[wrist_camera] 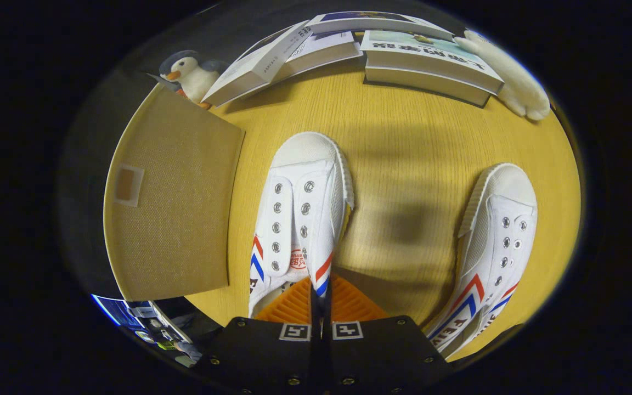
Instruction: Open the storage box then place both shoes into the box .Put the left shoe in first, then the right shoe, with the right side of both shoes facing outward in a uniform manner.
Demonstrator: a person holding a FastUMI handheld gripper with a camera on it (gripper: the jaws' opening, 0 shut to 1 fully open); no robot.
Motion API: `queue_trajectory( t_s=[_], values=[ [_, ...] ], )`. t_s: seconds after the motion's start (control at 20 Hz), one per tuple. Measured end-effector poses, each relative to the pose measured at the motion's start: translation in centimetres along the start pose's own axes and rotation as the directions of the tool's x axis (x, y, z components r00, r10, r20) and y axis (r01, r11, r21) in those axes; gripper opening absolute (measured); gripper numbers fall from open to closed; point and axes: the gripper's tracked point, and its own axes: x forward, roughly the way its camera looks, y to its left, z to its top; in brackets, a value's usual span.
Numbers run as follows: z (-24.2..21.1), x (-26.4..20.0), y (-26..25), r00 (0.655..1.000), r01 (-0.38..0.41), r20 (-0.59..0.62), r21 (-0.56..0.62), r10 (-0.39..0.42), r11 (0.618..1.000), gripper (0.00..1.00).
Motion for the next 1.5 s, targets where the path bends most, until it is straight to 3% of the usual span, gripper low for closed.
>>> queue_trajectory(
  t_s=[0.2, 0.35, 0.55, 0.95, 1.5],
  values=[
    [-0.2, -2.6, 1.3, 0.999, -0.05, 0.009, 0.036, 0.05, 0.998, 0.0],
    [0.4, -5.4, 2.0, 0.999, -0.047, 0.029, 0.036, 0.046, 0.998, 0.0],
    [1.6, -8.8, 2.9, 0.998, -0.029, 0.064, 0.013, 0.028, 1.0, 0.0],
    [4.5, -14.3, 8.5, 0.987, -0.081, 0.131, -0.058, 0.088, 0.995, 0.0],
    [8.9, -14.7, 18.1, 0.979, -0.109, 0.145, -0.203, 0.14, 0.973, 0.0]
  ],
)
